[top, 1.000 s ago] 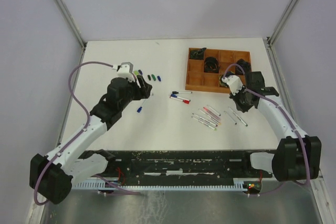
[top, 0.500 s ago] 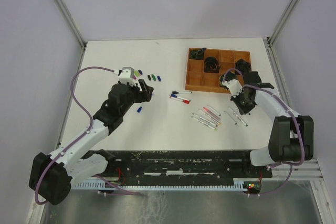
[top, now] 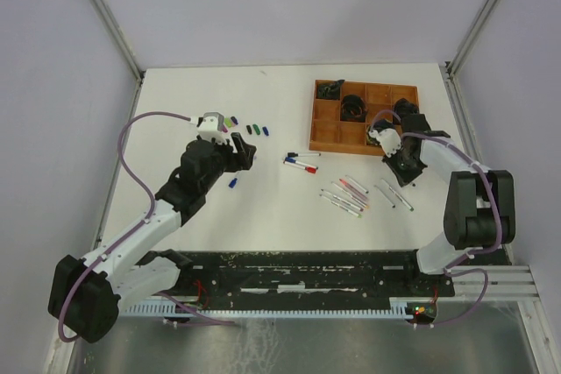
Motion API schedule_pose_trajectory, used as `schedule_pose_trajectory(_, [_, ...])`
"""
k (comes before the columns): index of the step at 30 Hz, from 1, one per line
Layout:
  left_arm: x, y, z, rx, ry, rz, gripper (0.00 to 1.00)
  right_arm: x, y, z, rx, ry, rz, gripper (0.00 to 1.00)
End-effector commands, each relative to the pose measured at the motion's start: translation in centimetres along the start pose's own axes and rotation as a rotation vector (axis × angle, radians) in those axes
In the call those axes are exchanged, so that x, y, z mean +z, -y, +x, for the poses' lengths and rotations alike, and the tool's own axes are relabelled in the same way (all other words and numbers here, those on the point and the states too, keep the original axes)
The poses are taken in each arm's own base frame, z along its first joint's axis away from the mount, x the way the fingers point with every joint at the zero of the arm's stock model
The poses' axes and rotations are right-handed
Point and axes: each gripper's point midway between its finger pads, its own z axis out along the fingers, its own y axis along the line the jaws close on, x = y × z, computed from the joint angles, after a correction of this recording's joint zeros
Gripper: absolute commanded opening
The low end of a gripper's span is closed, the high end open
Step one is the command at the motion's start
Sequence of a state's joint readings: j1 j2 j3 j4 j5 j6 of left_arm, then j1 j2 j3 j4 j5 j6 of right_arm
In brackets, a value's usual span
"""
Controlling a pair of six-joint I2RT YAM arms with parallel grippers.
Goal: Open the pen caps
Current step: Place the pen at the center of the board.
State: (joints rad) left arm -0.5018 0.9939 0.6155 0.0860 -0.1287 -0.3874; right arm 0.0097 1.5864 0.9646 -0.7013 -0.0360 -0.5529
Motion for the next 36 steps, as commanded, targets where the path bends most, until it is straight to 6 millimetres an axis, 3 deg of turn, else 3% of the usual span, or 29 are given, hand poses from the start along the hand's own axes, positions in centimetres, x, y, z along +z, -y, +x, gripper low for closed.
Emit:
schedule_pose_trajectory(1, [-0.1,0.7,-2.0,0.04,0.074,0.031,0.77,-0.3,1.3,-1.0,0.023,0.016,0.04,0.18])
schedule_pose_trajectory(14, [0.1,0.7,-1.9,0.043,0.067,0.029,0.77,0.3,0.7,-0.6,0.023,-0.011,-0.001,0.28])
schedule_pose_trajectory(25, [0.0,0.7,-1.9,0.042,0.069,0.031,0.77,0.3,0.5,-0.5,0.027,-0.013,-0.01,0.29])
schedule_pose_trajectory(32, [-0.1,0.7,-1.9,0.043,0.074,0.031,0.78,-0.9,0.5,-1.2,0.025,0.038,0.0,0.29])
schedule_pose_trajectory(36, [-0.3,0.6,-2.0,0.039,0.08,0.031,0.79,-2.7,0.2,-2.0,0.017,0.114,0.008,0.29])
